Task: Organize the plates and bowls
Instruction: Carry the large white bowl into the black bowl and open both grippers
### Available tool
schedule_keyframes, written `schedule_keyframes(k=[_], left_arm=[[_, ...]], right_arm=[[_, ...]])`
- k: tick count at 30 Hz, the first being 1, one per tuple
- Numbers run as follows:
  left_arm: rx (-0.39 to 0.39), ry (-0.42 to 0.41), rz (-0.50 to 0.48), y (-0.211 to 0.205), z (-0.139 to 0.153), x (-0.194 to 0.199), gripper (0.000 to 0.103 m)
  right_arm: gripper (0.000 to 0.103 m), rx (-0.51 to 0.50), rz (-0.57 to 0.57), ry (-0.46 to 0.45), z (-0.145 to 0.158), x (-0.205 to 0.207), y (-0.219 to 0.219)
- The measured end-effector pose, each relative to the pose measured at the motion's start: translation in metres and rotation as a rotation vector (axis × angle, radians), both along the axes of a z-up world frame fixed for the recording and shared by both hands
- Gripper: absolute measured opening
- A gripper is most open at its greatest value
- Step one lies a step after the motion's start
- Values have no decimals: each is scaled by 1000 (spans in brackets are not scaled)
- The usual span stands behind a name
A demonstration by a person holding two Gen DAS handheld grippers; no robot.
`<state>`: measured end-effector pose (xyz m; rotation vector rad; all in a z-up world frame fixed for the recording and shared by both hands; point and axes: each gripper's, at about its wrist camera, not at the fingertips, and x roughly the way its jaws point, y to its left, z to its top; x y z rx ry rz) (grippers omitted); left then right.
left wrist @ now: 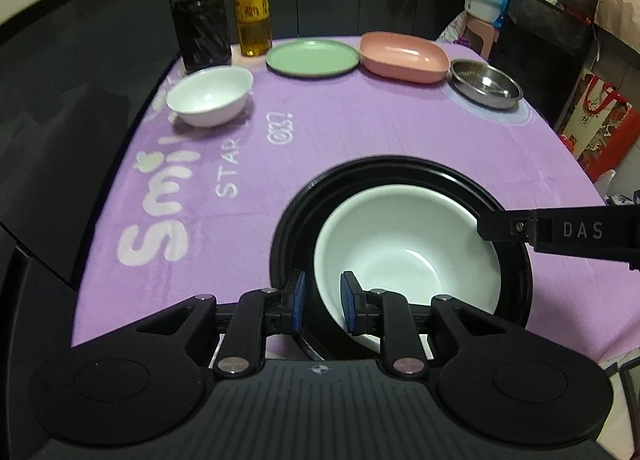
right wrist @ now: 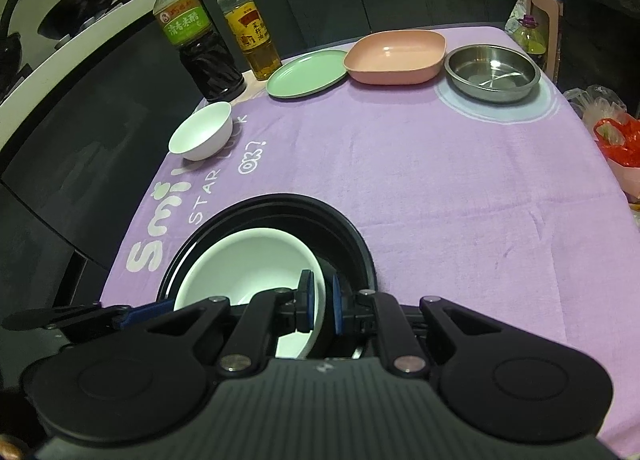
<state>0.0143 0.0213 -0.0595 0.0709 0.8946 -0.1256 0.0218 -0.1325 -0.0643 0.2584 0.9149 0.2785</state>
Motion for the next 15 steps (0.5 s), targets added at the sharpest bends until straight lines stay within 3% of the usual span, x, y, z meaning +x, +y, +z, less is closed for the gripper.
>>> schedule_keyframes(k=[6, 15], left_arm=[[-34, -49, 8, 9, 13, -5, 19], [-78, -70, 98, 28, 19, 5, 22]], right_arm=[[11, 11, -8, -11, 5, -1, -4], [12, 4, 12, -25, 12, 2, -1]])
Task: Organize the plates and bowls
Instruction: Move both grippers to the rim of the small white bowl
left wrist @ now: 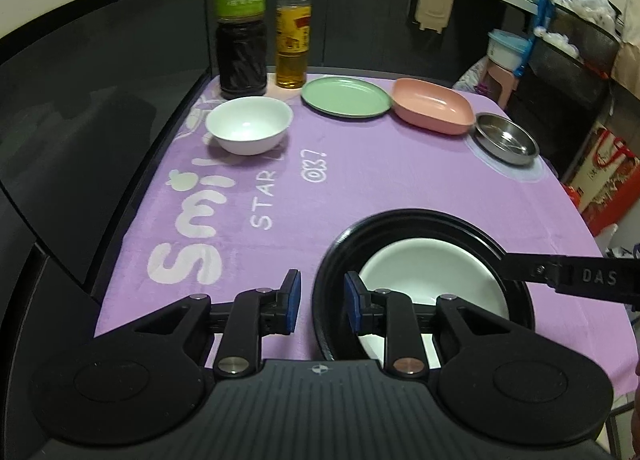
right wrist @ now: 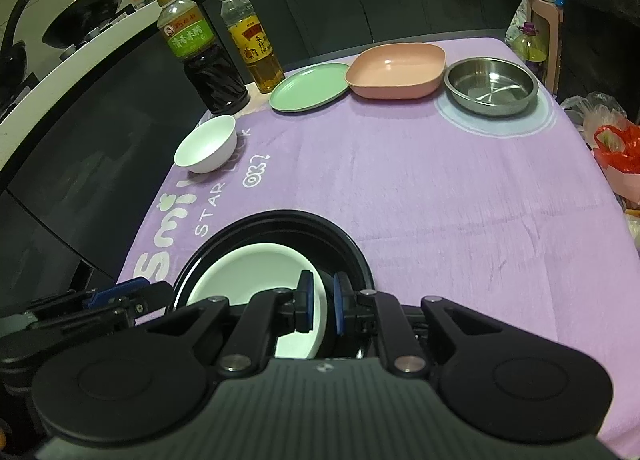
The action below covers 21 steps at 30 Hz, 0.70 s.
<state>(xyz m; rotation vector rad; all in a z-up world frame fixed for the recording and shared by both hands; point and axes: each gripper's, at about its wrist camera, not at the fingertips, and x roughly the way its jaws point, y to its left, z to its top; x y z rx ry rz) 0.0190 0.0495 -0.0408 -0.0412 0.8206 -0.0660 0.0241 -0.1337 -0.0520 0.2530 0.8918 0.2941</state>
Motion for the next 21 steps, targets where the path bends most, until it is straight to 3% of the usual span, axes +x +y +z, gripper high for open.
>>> schedule_keyframes(k=[12, 14, 16, 21], left_arm=[[-18, -3, 59, 23, -2, 24, 22], [-23, -3, 83, 29, -3, 32, 22], [-25, -1, 110, 37, -4, 42, 22], [-46, -5, 196, 60, -4, 69, 22]], right_arm=[[13, -15, 36, 2, 7, 23, 10], [15, -16, 36, 3, 8, 30, 11], [29, -17, 36, 3, 9, 38, 12], [31, -25, 47, -2, 11, 60, 18]])
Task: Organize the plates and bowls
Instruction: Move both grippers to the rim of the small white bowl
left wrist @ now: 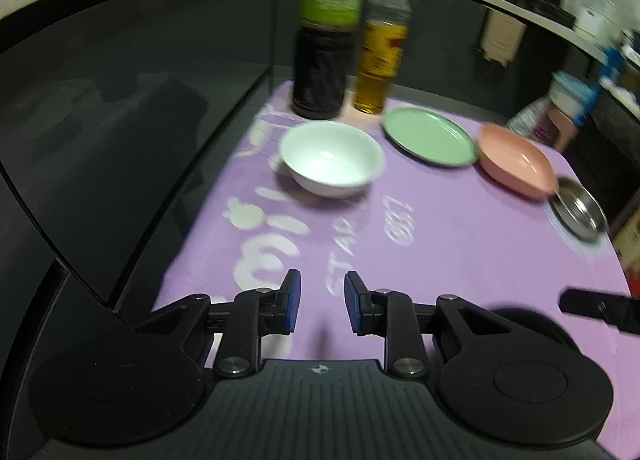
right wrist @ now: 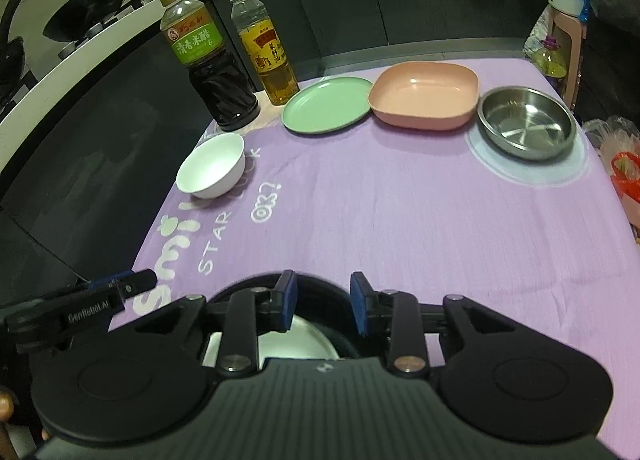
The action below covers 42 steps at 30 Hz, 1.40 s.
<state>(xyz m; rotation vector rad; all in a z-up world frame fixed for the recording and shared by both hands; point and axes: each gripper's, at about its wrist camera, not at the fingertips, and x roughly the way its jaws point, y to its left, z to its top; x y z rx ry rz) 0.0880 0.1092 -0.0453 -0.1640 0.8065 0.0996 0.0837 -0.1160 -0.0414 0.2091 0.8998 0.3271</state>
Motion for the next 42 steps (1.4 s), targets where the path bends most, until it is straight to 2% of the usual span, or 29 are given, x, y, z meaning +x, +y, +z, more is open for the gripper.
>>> schedule_keyframes(k=[9, 15, 28, 35, 42], left_arm=[[-55, -7, 72, 25, -2, 45, 25], [-130, 14, 84, 39, -9, 75, 27], [-227, 16, 168, 64, -22, 119, 27], [-201, 27, 147, 61, -30, 138, 27], [-212, 51, 123, 61, -41, 152, 26]], right_arm=[[31, 12, 40, 29, 0, 46, 17], [31, 41, 46, 51, -2, 77, 36], [31, 91, 52, 110, -18, 136, 86], [31, 79, 41, 132, -28, 157, 99], [31, 104, 44, 132, -35, 168, 104]])
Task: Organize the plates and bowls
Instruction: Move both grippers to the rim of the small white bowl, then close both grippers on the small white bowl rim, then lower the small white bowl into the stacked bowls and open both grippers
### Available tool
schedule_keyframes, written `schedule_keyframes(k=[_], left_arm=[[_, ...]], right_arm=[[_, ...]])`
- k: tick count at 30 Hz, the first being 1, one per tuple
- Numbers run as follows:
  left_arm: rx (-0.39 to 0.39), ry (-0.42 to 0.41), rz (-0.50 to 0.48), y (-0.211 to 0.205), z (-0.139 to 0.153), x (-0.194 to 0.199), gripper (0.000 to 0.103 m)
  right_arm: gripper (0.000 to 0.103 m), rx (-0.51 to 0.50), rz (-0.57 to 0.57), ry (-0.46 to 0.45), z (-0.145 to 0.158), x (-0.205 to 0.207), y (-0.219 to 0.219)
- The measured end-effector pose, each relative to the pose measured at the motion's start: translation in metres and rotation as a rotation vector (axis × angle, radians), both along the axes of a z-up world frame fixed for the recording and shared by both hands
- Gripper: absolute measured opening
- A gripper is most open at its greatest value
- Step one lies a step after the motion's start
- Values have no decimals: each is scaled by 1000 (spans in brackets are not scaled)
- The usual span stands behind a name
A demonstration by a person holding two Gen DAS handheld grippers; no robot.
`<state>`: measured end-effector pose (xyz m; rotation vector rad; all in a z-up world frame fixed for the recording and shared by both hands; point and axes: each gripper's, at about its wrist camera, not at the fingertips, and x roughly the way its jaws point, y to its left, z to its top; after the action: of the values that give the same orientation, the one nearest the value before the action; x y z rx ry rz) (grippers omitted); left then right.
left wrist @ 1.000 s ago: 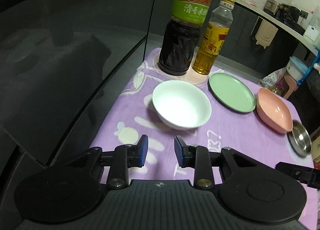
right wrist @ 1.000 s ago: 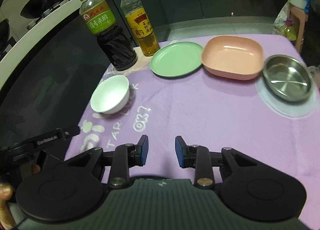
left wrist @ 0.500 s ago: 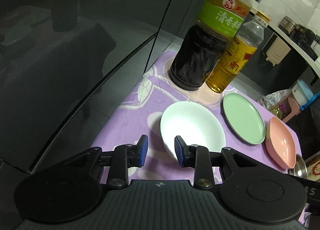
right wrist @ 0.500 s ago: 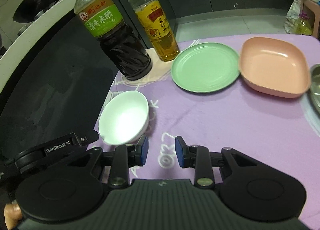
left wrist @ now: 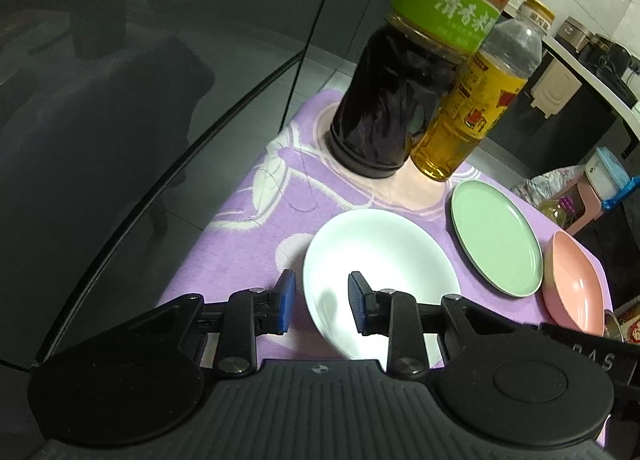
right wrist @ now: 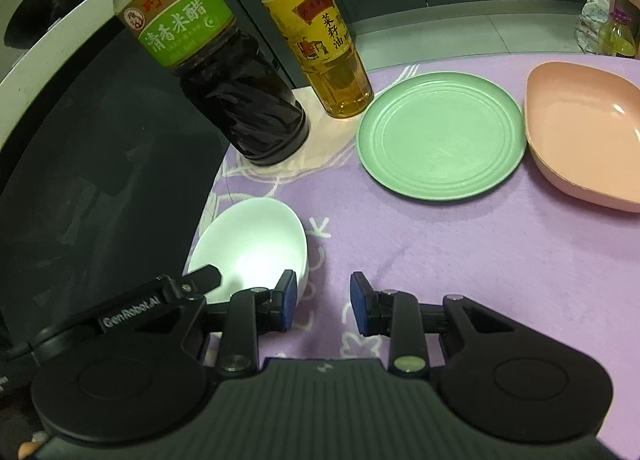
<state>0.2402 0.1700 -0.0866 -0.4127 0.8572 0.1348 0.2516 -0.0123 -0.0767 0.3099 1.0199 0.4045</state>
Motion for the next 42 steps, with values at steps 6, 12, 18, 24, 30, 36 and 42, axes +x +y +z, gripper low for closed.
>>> schedule_keyframes(k=[6, 12, 18, 24, 30, 36, 42], left_arm=[[61, -14, -6, -6, -3, 4, 12], [88, -23, -31, -8, -4, 2, 6], [79, -54, -70, -17, 10, -19, 7], [56, -116, -139, -38, 34, -57, 7], [38, -170, -219, -63, 55, -102, 7], [36, -199, -276, -78, 68, -147, 7], [71, -202, -317, -91, 63, -190, 8]], right_arm=[[31, 2, 6, -3, -3, 8, 7], [8, -32, 55, 15, -13, 16, 22], [8, -56, 47, -6, 0, 1, 14], [8, -24, 27, -48, 30, -36, -15], [9, 7, -21, -80, 50, -86, -49], [10, 17, -45, -111, 62, -139, -70], [10, -4, -50, -152, 66, -187, -74]])
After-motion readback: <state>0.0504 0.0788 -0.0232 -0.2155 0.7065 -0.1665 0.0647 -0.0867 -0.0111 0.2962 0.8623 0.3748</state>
